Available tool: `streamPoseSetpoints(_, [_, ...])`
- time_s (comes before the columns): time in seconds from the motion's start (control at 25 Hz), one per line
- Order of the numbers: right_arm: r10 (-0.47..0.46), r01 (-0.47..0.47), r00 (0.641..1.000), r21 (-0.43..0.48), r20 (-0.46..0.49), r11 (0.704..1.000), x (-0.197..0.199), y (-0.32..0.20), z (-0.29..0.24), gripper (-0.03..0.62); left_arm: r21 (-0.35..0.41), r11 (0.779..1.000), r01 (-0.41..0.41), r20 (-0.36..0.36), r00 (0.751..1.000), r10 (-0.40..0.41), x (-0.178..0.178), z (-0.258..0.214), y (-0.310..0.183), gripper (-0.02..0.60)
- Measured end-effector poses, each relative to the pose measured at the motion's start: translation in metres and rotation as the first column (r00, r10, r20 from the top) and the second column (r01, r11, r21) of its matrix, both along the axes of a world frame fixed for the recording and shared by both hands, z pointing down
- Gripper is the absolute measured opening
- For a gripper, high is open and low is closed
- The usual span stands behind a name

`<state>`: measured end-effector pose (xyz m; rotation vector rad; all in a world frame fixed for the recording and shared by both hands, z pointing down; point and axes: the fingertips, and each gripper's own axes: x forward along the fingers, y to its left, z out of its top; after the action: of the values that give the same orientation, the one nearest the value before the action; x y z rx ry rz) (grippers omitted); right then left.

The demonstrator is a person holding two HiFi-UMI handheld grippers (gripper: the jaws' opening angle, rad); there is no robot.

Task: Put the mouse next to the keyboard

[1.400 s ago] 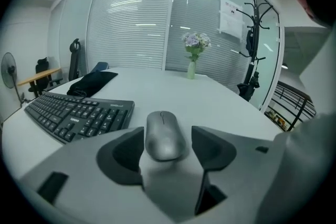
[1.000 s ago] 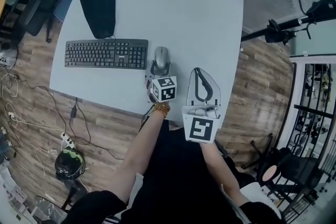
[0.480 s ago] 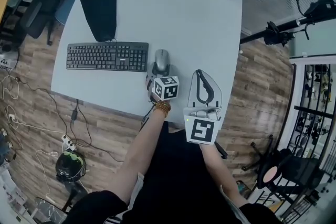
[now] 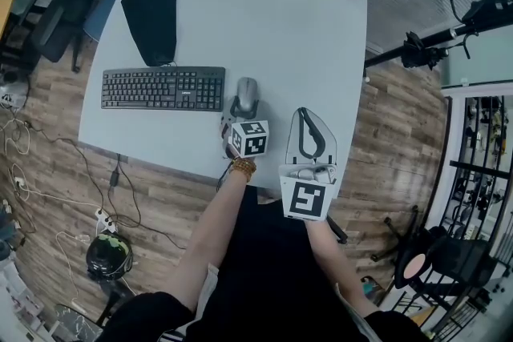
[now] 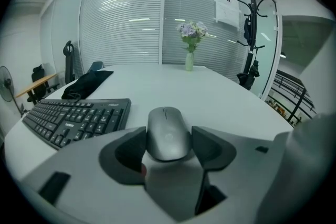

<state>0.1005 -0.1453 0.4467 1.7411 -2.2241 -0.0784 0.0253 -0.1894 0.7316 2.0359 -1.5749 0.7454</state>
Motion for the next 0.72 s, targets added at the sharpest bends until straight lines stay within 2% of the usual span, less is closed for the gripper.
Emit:
streamPoseSetpoints(0.48, [-0.006, 0.006, 1.0, 0.001, -0.006, 1.0, -0.001, 0.001, -0.001, 0.002, 0.057, 0.998, -0.021, -0.028, 0.999, 0.023, 0.004, -0.016, 0.001, 0.276])
streamPoseSetpoints(0.72, [-0.008, 0.008, 1.0, -0.002, 0.003, 1.0, -0.001, 0.001, 0.001, 0.002, 0.037, 0.999, -0.02, -0.009, 1.0, 0.021, 0.0, -0.009, 0.008, 0.276])
